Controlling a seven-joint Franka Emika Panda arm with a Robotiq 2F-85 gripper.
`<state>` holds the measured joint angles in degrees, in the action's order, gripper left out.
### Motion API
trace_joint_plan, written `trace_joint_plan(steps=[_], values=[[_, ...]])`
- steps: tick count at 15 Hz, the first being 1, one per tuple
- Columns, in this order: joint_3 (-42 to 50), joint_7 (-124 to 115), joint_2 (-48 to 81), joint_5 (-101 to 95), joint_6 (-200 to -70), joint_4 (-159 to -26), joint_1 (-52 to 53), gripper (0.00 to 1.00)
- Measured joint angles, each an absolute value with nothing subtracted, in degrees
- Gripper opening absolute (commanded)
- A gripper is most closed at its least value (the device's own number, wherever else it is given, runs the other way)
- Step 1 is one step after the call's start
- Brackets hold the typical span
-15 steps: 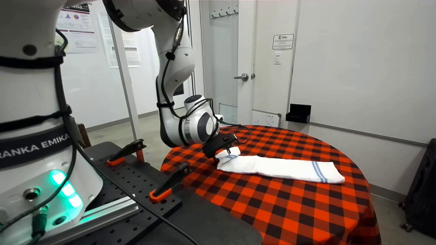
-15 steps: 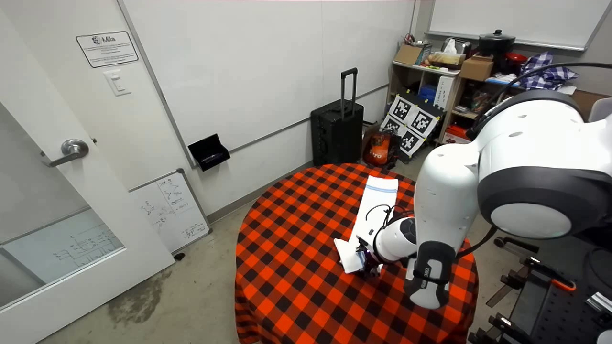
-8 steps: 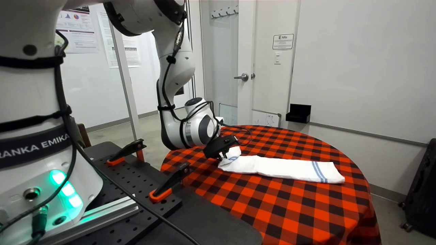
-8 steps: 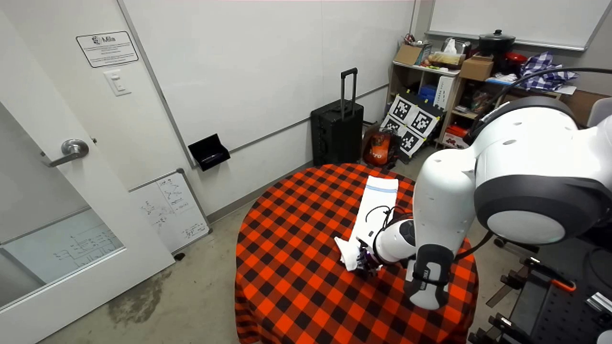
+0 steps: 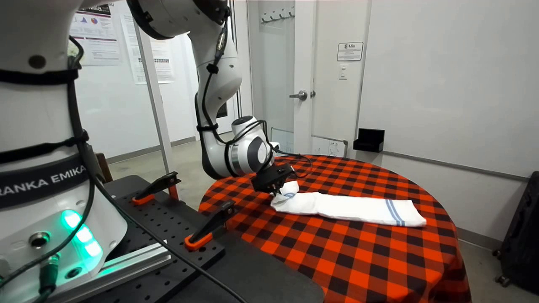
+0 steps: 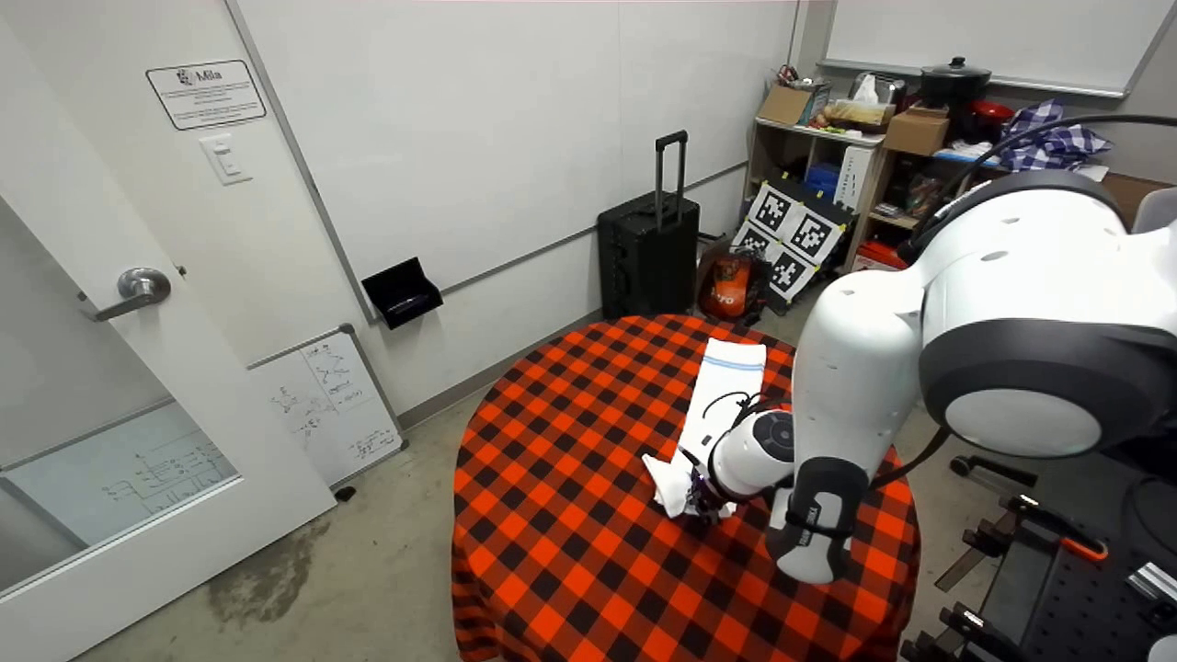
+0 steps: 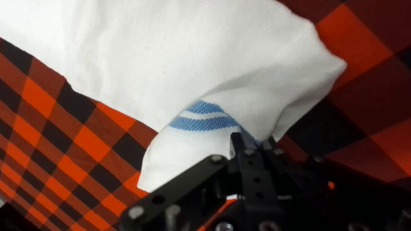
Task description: Unfold the towel and lay it out on the table.
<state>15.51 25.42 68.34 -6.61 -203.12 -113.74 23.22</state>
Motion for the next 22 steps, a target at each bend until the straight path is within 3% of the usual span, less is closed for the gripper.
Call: trace_joint_plan(steps=[6,12,22], values=[[10.8,19.4,56.9,-8.0,-180.0,-114.2,21.0,0.00],[0.1,18.2,48.9,-9.1,-158.9,-114.2,11.4,0.00],[-10.9,20.9,46.5,-5.8,-139.6,-113.1,-1.0,0.00]])
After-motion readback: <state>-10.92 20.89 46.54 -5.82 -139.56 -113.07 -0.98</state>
